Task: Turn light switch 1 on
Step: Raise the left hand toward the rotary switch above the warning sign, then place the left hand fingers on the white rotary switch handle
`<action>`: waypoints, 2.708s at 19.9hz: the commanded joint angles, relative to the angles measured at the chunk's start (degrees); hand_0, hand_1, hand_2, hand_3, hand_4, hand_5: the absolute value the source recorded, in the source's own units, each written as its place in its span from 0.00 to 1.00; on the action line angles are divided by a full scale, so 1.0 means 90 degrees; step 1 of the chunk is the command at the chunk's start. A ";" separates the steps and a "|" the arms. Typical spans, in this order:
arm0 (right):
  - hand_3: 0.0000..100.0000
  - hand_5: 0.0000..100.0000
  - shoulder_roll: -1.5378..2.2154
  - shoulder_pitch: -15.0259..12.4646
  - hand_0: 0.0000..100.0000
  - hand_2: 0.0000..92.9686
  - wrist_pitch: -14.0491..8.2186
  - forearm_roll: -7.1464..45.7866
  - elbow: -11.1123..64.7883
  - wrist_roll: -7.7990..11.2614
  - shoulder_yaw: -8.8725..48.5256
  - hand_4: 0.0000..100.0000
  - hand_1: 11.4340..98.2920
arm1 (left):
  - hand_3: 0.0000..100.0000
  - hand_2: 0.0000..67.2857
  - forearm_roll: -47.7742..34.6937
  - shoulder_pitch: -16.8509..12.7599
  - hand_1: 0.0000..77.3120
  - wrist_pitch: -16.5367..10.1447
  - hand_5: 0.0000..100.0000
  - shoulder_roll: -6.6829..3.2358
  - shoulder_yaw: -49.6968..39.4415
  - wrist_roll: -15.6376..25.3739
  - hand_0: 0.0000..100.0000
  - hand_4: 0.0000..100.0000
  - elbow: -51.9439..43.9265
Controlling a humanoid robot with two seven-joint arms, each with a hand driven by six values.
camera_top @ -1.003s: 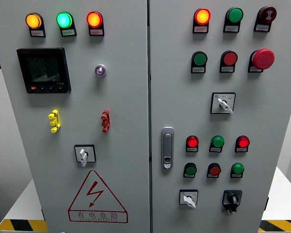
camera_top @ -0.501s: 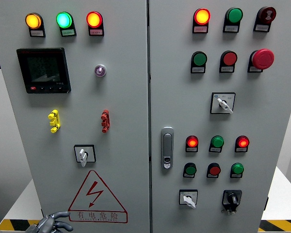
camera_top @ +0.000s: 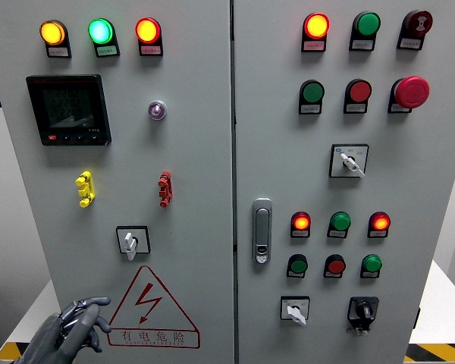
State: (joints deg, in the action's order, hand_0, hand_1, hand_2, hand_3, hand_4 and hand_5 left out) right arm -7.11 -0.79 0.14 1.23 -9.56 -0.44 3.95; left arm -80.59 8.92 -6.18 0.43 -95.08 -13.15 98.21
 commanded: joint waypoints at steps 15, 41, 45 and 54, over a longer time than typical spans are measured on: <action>0.19 0.11 -0.0001 0.0000 0.00 0.00 -0.0006 0.0000 -0.0003 0.0000 0.0000 0.19 0.09 | 0.81 0.59 -0.0166 0.1265 0.62 0.1301 0.85 0.0216 0.0653 -0.1224 0.00 0.98 -0.0052; 0.19 0.11 0.0009 0.0000 0.00 0.00 0.0004 0.0000 0.0007 0.0000 0.0000 0.19 0.09 | 0.84 0.66 -0.0762 0.1948 0.72 0.2180 0.82 0.0157 0.0955 -0.2104 0.00 1.00 -0.0306; 0.19 0.11 0.0000 0.0000 0.00 0.00 -0.0006 0.0000 -0.0003 0.0000 0.0000 0.19 0.09 | 0.85 0.67 -0.0782 0.2055 0.74 0.2453 0.84 0.0167 0.1062 -0.2113 0.00 1.00 -0.0365; 0.19 0.10 -0.0001 0.0000 0.00 0.00 0.0004 0.0000 0.0007 0.0000 0.0000 0.19 0.09 | 0.88 0.71 -0.0791 0.2143 0.76 0.2688 0.89 0.0167 0.1112 -0.2357 0.00 1.00 -0.0394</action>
State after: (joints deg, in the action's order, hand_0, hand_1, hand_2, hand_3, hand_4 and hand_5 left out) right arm -7.10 -0.79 0.16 1.23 -9.54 -0.44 3.95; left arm -87.71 27.94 18.00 1.93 -85.08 -34.25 94.66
